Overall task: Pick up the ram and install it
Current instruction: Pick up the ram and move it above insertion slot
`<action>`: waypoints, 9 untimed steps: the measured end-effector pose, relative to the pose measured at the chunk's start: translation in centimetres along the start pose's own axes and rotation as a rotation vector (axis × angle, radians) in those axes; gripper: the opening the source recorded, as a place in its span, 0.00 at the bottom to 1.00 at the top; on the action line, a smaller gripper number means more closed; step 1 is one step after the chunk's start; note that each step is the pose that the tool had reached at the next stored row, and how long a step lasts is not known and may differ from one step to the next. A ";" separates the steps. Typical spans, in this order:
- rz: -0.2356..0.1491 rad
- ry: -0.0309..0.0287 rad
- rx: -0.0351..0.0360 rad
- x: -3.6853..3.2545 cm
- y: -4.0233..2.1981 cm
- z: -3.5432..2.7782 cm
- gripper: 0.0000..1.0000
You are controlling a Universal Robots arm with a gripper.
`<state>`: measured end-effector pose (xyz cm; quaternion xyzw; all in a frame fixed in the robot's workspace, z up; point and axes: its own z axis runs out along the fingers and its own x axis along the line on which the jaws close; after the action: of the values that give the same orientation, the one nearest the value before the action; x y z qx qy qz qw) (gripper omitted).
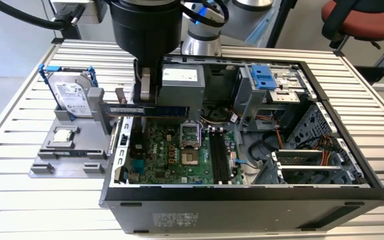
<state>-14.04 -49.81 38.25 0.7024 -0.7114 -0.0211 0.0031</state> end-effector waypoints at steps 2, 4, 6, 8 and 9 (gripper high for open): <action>0.007 -0.0002 0.0002 0.00 -0.25 -0.01 0.00; 0.011 -0.0003 0.0003 -0.01 -0.53 -0.02 0.00; 0.011 -0.0003 0.0003 -0.01 -0.79 -0.03 0.00; 0.005 -0.0002 0.0002 -0.01 -1.02 -0.03 0.00; -0.002 0.0002 0.0000 -0.02 -1.13 -0.04 0.00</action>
<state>-12.91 -49.81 38.26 0.7030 -0.7109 -0.0211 0.0032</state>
